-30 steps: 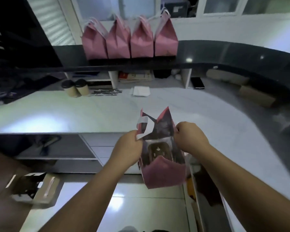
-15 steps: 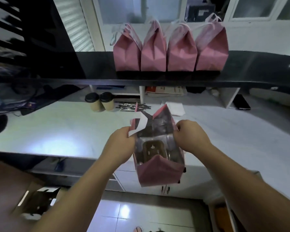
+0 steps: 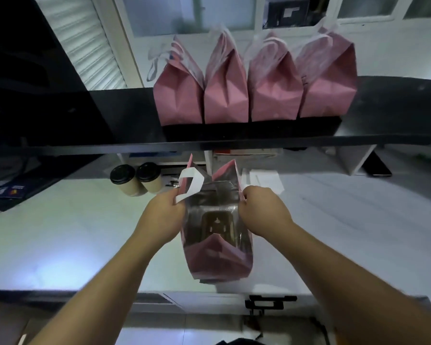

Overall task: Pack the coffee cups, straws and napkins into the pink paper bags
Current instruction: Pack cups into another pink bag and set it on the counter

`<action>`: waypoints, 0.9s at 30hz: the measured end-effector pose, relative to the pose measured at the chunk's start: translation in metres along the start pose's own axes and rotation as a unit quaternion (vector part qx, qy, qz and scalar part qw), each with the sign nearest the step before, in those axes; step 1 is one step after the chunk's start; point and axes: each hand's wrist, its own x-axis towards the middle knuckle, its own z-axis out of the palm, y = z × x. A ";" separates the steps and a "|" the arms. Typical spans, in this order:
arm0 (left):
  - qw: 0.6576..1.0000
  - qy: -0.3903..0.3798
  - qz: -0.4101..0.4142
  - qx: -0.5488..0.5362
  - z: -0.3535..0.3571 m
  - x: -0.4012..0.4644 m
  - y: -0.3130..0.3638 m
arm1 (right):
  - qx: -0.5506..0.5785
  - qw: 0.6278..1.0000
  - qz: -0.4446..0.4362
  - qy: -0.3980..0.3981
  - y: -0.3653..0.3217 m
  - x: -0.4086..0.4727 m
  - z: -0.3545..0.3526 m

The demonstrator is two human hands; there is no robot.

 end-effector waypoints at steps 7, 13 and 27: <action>1.000 0.007 -0.024 0.018 -0.007 0.046 -0.005 | -0.001 1.000 -0.019 -0.012 -0.016 0.045 0.007; 0.999 -0.042 -0.025 -0.014 -0.015 0.066 -0.029 | 0.008 0.999 -0.002 -0.045 -0.031 0.065 0.021; 0.909 -0.391 0.033 -0.143 -0.055 0.096 -0.085 | -0.052 0.997 0.057 0.015 -0.050 0.064 0.042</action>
